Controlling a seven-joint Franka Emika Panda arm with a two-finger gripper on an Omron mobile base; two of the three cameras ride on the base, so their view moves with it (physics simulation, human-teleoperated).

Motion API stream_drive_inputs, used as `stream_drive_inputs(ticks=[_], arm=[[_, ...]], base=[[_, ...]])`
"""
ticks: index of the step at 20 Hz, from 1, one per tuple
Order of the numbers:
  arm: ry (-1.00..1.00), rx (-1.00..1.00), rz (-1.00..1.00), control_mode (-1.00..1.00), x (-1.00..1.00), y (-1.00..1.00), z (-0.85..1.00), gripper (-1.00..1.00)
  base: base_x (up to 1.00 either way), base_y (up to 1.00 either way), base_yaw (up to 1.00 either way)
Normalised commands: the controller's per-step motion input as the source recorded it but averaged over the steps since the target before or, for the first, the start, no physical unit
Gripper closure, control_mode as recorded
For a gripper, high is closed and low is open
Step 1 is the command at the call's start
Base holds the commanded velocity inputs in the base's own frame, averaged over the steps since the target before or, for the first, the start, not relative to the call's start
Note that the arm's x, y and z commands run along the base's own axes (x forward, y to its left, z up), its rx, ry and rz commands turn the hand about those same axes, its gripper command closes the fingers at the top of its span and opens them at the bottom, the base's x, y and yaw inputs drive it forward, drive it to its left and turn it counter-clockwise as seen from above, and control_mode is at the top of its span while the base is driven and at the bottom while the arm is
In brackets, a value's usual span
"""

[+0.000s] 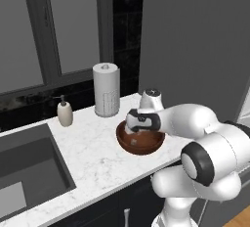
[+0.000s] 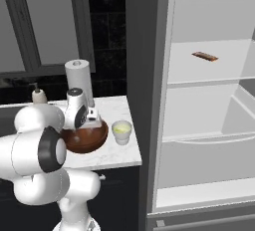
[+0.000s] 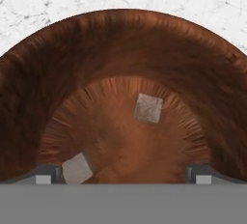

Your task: Grab a lemon wedge from the fridge and one ice cube from the ice bowl, and put them in the glass of lemonade.

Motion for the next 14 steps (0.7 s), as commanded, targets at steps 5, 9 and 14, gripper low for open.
stream_drive_inputs(ticks=[5, 9, 14], arm=[[-0.02, 0.00, 0.00, -1.00, 0.00, 0.00, -0.30, -1.00], [0.00, 0.00, 0.00, -1.00, -0.05, 0.05, -0.13, -1.00], [-0.02, 0.00, 0.00, -1.00, -0.05, 0.32, 0.05, -1.00]], base=[[0.00, 0.00, 0.00], [0.00, 0.00, 0.00], [0.00, 0.00, 0.00]])
